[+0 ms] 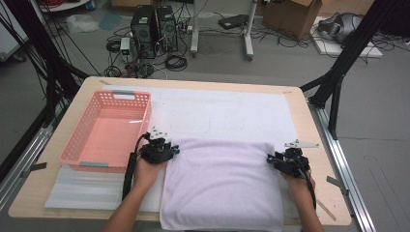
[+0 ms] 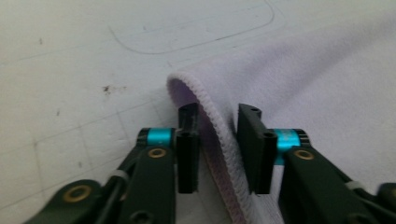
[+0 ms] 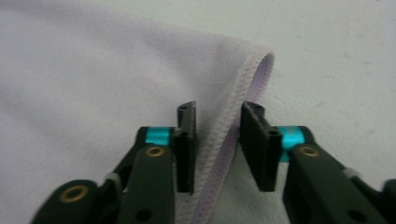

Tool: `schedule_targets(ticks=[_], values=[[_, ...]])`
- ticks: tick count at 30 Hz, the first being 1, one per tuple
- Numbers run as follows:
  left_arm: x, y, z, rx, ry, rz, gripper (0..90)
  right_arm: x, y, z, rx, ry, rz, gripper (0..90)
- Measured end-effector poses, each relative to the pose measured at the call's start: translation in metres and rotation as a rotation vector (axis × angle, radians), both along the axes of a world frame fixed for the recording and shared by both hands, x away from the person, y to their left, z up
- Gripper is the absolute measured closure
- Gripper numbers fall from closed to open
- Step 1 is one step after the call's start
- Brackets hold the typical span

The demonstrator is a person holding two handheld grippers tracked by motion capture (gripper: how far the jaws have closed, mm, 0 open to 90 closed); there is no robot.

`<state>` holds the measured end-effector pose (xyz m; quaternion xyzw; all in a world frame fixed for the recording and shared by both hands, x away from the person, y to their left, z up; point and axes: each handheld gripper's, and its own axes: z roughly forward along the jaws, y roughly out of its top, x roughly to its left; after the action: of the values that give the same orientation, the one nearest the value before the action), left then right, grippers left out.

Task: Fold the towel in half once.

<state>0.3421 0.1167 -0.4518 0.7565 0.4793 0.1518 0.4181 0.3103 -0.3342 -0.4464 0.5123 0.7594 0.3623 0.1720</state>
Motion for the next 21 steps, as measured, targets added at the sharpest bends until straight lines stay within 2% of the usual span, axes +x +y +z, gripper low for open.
schedule_targets(ticks=[1,2,3,5,6,11,13,17,21], values=[[0.0,0.0,0.0,-0.039,0.01,-0.015,79.0,0.0,0.0,0.0,0.025,0.011,0.021,84.4],[-0.001,-0.003,0.0,-0.021,0.006,-0.013,86.5,-0.001,0.003,0.0,0.017,0.011,0.016,85.1],[-0.001,-0.004,0.001,0.004,-0.01,-0.021,86.6,-0.001,0.004,0.001,0.008,0.009,0.019,85.9],[0.0,-0.005,0.002,-0.018,-0.004,0.0,86.7,0.001,0.001,0.001,0.02,0.011,0.03,86.4],[0.0,-0.005,0.003,-0.022,-0.014,0.008,86.8,0.001,0.0,0.001,0.024,0.009,0.027,86.4],[0.006,-0.008,0.015,-0.066,-0.075,0.028,86.8,0.006,-0.001,0.009,0.013,-0.06,0.019,86.6],[0.013,-0.008,0.021,-0.066,-0.086,0.035,86.8,0.011,-0.003,0.012,0.005,-0.072,0.012,86.6],[0.031,-0.009,0.032,-0.097,-0.107,0.054,86.8,0.027,-0.008,0.021,0.014,-0.094,-0.006,86.6],[0.051,-0.01,0.039,-0.078,-0.121,0.076,86.8,0.048,-0.008,0.029,0.024,-0.115,-0.017,86.5]])
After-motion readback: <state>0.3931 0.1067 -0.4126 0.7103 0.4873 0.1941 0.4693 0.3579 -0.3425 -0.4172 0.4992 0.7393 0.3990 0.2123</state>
